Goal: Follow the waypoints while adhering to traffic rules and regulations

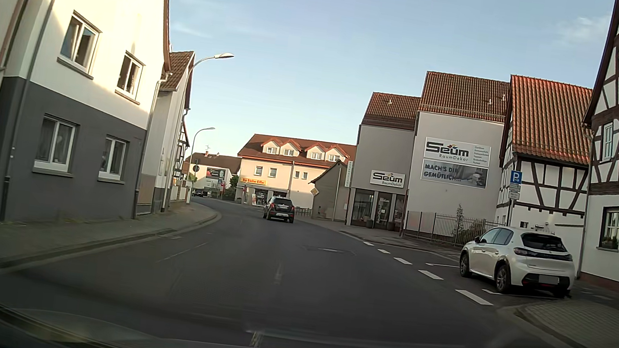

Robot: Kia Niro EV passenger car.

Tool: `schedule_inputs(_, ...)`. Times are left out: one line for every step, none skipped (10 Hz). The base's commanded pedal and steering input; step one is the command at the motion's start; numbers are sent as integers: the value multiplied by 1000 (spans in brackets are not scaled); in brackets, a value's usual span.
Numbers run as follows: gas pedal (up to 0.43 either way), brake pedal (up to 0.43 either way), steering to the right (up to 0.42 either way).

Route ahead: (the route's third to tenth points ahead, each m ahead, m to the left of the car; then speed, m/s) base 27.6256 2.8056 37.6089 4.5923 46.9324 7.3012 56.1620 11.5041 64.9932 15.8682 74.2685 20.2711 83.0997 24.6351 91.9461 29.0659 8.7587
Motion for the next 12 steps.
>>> schedule_inputs(110,30,22)
schedule_inputs(110,30,16)
schedule_inputs(110,30,11)
schedule_inputs(98,30,7)
schedule_inputs(98,30,5)
schedule_inputs(87,30,3)
schedule_inputs(79,30,-1)
schedule_inputs(59,30,-5)
schedule_inputs(59,30,-10)
schedule_inputs(47,30,-14)
schedule_inputs(47,30,-19)
schedule_inputs(39,30,-23)
